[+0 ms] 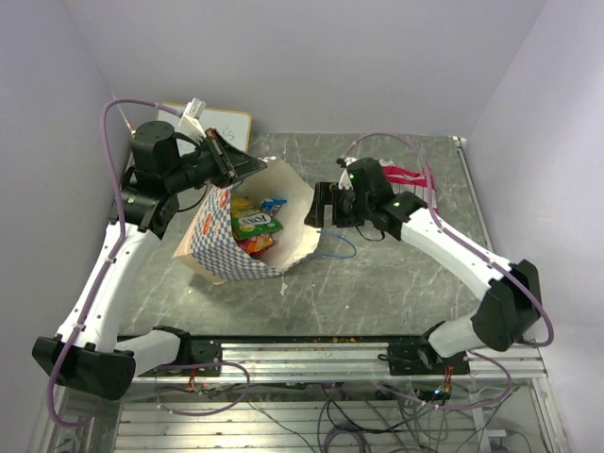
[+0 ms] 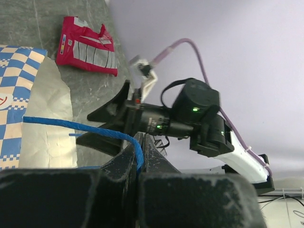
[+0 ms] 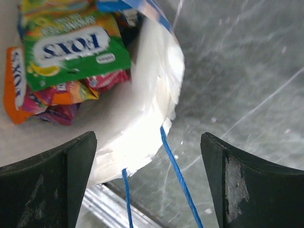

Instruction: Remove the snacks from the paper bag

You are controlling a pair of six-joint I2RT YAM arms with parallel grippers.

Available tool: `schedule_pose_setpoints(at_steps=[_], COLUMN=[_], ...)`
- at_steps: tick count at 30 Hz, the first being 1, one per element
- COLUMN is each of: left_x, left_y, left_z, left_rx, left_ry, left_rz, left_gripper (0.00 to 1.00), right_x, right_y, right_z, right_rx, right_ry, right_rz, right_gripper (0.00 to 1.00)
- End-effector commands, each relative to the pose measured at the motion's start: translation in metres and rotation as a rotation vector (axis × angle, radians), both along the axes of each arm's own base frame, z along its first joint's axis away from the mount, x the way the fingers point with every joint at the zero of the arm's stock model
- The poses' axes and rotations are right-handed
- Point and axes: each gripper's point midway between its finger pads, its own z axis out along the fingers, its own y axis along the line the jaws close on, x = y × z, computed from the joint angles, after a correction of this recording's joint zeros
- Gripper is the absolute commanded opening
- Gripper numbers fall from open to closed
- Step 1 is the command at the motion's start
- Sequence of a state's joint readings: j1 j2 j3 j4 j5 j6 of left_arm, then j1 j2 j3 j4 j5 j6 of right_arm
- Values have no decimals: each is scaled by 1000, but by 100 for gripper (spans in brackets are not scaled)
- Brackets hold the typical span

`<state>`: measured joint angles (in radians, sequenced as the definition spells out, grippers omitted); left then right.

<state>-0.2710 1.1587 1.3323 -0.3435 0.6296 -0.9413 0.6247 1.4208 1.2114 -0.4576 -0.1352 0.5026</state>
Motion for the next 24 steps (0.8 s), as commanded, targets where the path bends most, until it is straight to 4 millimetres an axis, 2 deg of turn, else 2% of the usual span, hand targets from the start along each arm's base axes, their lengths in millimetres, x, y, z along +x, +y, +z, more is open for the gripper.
schedule_pose_setpoints(at_steps=[1, 3, 6, 12, 14, 18, 21, 24], left_x=[-2, 3, 10, 23, 29, 50, 60, 64], left_y=[-4, -4, -1, 3, 5, 7, 7, 7], left_z=[19, 20, 20, 34, 43, 62, 78, 89], left_rx=[4, 17, 61, 128, 153, 186, 151, 102], left_ry=[-68, -66, -53, -77, -102, -159, -202, -233], left_rz=[-13, -7, 14, 43, 58, 67, 52, 27], left_gripper=[7, 7, 7, 7, 7, 7, 7, 7], right_x=[-27, -32, -34, -38, -37, -40, -49, -58], right_y=[5, 7, 17, 40, 51, 74, 94, 106], right_z=[-43, -53, -51, -49, -44, -33, -24, -20], right_rx=[27, 47, 98, 195, 239, 267, 279, 260], right_ry=[286, 331, 349, 394, 388, 369, 339, 313], right_rz=[-62, -68, -40, 25, 61, 113, 158, 201], right_gripper=[89, 82, 67, 20, 9, 0, 0, 0])
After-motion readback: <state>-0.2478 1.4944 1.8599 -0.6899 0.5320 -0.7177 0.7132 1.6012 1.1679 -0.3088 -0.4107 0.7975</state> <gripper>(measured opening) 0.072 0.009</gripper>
